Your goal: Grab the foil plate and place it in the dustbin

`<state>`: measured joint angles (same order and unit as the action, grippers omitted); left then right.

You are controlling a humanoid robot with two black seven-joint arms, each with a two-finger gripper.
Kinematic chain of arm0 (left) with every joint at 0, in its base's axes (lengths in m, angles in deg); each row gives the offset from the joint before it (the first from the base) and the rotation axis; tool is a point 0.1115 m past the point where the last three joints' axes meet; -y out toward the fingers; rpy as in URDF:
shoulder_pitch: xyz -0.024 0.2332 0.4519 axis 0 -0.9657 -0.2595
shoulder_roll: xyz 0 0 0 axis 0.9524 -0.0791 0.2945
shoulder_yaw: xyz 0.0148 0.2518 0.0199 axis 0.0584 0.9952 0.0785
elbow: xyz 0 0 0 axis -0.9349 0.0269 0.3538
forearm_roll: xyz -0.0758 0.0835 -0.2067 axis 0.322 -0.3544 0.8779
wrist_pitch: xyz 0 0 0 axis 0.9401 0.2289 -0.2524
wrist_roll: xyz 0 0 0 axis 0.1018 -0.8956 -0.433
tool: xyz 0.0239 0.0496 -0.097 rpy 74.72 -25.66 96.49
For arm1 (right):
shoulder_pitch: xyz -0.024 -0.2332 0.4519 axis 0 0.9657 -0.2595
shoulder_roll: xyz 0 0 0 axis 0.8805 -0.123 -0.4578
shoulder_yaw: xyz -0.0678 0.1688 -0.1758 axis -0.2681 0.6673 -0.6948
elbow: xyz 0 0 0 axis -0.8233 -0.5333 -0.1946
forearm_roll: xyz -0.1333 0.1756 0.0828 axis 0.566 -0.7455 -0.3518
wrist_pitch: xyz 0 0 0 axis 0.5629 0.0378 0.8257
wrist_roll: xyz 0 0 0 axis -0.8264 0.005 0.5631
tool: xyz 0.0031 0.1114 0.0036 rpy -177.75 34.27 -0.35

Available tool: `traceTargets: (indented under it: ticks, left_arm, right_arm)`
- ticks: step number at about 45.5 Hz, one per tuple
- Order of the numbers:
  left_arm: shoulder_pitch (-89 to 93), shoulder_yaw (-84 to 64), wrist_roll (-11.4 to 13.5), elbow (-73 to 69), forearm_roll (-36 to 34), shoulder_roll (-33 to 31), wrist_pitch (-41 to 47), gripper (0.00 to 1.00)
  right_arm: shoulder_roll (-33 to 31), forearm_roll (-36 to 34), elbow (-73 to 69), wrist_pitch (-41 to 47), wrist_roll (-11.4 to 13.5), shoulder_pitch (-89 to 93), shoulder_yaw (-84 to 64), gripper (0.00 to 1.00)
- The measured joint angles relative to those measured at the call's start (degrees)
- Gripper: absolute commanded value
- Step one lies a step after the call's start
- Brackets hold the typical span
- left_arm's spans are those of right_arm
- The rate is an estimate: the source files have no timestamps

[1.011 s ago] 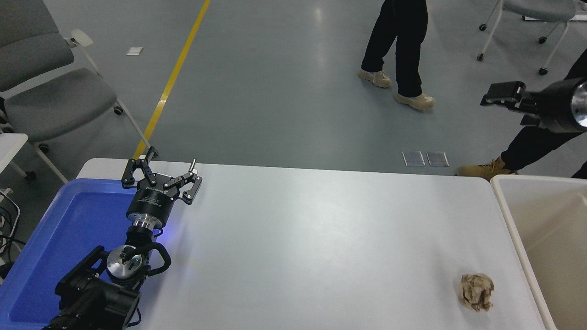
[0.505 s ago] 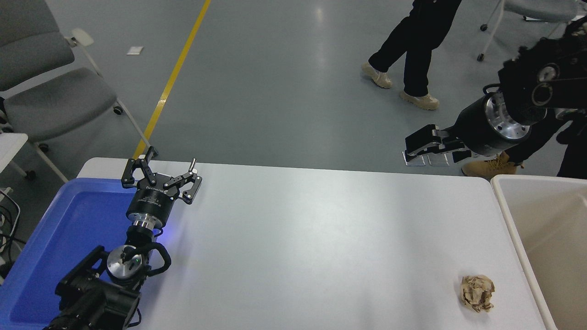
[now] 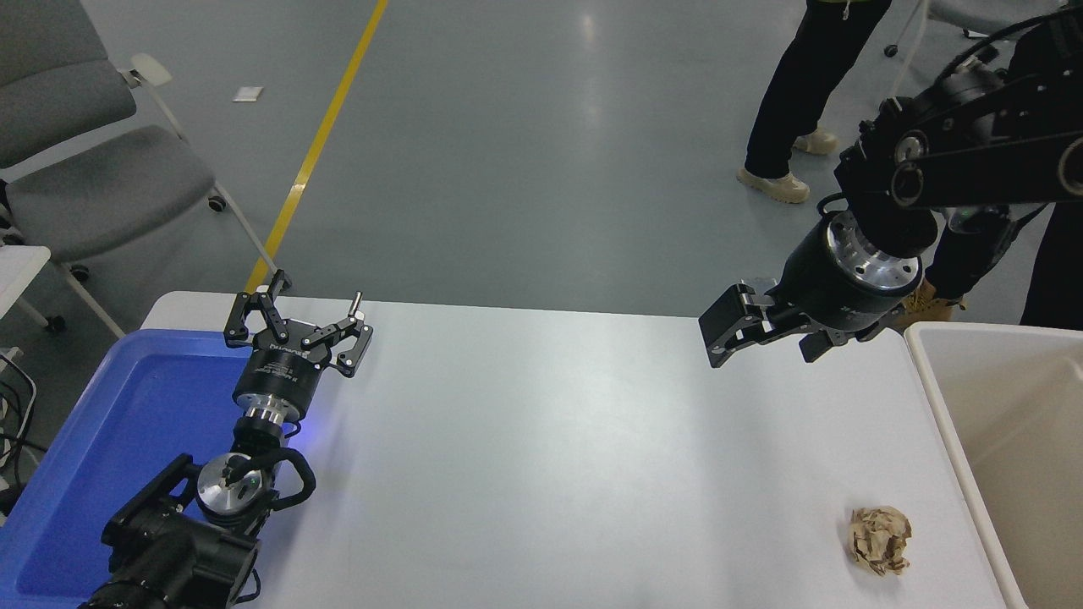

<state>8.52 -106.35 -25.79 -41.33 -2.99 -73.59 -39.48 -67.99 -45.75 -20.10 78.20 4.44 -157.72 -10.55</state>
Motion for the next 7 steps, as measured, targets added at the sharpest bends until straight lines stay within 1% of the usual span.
traceTargets:
  ticks: [7]
  left_arm:
    - [0.00,0.00,0.00,0.00,0.00,0.00,-0.01,0.99]
  right_arm:
    - [0.67,-1.62,0.86,0.11,0.00,-0.33,-0.65,1.00]
